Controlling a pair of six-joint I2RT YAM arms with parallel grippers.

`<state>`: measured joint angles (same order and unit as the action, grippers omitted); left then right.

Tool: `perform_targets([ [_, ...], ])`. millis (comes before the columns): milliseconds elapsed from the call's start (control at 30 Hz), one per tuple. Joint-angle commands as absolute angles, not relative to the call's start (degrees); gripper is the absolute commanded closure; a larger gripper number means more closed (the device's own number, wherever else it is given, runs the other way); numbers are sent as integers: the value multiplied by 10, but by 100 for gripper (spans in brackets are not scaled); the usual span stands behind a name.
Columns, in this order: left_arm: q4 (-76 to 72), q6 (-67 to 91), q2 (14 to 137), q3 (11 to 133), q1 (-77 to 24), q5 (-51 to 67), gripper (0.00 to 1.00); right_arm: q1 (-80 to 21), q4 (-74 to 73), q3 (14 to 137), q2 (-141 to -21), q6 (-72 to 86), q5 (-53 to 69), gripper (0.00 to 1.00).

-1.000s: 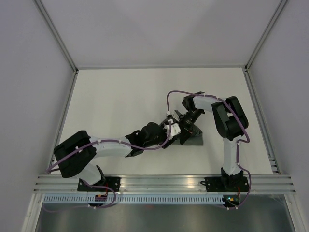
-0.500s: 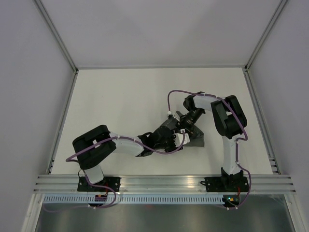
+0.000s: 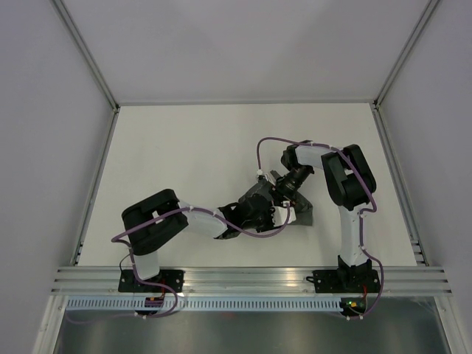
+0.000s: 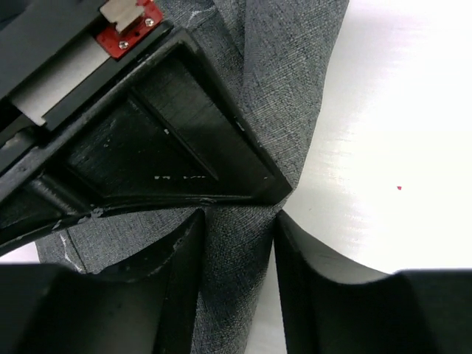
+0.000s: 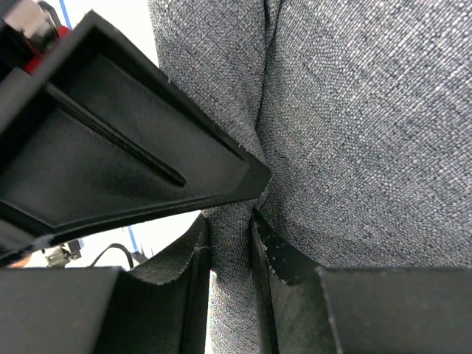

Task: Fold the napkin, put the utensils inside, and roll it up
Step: Roll the napkin with the utensil

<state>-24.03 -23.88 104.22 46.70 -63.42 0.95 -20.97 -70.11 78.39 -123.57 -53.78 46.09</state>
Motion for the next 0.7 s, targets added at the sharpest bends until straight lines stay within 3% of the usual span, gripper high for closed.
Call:
perform_targets([
  [0,-206,-260,1063,483,-638,11,55,-207,-636,780,-1268,-570,364,81],
  [233,-173,-239,1073,497,-638,27,89,-206,-641,782,-1266,-569,367,74],
  [333,-155,-233,1078,507,-637,53,97,-205,-643,781,-1256,-569,372,67],
  [600,-106,-202,1094,533,-627,110,98,-187,-667,804,-1209,-569,415,39],
  [667,-99,-195,1095,536,-621,125,98,-178,-674,813,-1192,-565,424,37],
])
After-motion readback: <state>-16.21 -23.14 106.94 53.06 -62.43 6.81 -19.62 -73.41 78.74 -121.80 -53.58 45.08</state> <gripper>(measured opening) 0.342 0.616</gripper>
